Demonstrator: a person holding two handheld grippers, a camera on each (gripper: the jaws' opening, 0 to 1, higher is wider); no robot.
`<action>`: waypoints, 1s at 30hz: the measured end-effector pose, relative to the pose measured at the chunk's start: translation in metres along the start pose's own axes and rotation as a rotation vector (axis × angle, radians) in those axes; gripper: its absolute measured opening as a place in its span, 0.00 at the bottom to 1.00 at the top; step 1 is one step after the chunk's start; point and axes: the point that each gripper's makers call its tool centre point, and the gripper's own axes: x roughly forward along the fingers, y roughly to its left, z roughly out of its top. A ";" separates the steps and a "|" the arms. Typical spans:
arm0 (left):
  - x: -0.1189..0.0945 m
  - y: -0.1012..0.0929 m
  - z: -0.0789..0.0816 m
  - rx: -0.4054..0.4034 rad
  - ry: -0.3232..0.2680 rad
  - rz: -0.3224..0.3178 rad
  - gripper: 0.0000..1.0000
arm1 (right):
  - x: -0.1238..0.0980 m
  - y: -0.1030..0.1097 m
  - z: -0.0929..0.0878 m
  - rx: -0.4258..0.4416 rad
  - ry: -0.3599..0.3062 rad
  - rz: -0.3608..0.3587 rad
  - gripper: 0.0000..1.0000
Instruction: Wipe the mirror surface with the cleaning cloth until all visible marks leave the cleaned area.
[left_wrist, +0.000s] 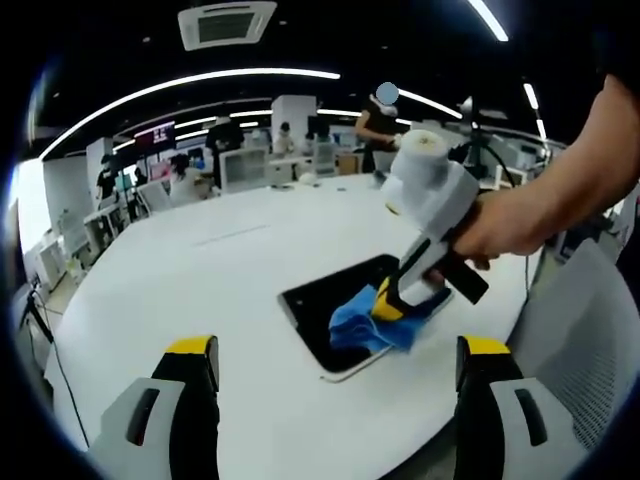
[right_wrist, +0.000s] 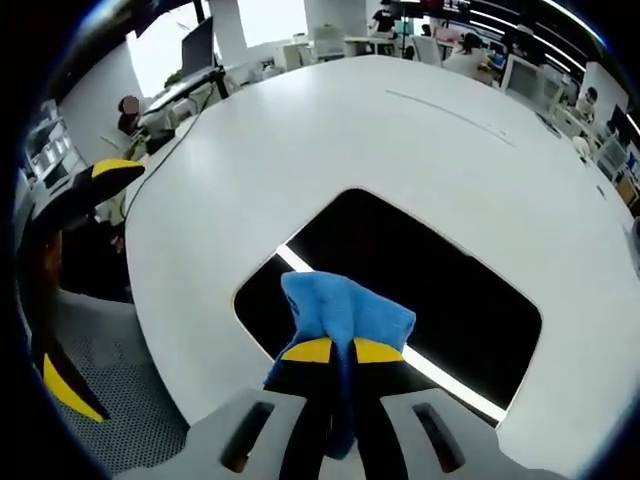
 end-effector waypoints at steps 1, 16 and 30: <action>0.000 0.000 -0.001 -0.001 0.002 0.000 0.99 | 0.000 0.000 0.000 0.001 0.000 0.001 0.01; 0.002 -0.005 -0.002 -0.003 0.008 -0.023 0.99 | 0.005 0.010 0.006 0.001 -0.012 0.016 0.01; -0.003 0.000 0.004 -0.011 -0.019 0.000 0.99 | 0.012 0.029 0.016 -0.058 -0.042 0.073 0.01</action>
